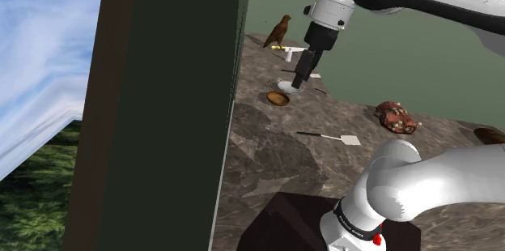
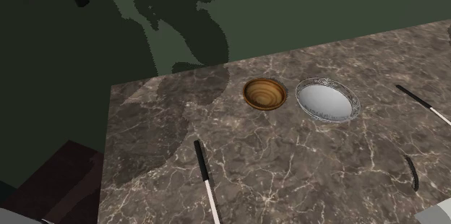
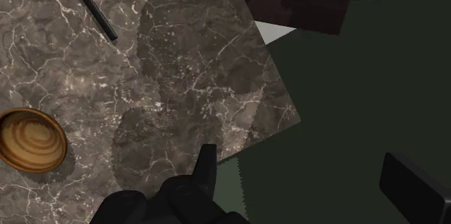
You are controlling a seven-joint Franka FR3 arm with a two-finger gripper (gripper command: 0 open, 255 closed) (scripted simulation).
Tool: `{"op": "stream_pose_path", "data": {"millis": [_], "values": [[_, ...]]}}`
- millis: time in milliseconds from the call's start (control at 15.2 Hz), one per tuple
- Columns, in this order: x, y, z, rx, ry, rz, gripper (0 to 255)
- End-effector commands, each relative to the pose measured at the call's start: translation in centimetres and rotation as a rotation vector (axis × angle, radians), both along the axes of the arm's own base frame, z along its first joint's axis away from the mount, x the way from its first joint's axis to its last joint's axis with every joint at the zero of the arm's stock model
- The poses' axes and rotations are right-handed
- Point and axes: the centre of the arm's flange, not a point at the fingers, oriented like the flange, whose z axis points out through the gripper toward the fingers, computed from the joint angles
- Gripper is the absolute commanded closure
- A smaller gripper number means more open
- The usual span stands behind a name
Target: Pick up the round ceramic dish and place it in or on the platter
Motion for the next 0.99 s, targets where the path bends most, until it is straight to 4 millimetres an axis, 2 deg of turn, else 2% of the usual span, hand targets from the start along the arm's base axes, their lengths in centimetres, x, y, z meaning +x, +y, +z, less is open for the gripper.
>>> {"op": "stream_pose_path", "data": {"millis": [0, 924], "values": [[0.0, 0.0, 0.0, 0.000, 0.000, 0.000, 0], [8.0, -9.0, -11.9, -0.123, -0.042, -0.071, 0]]}}
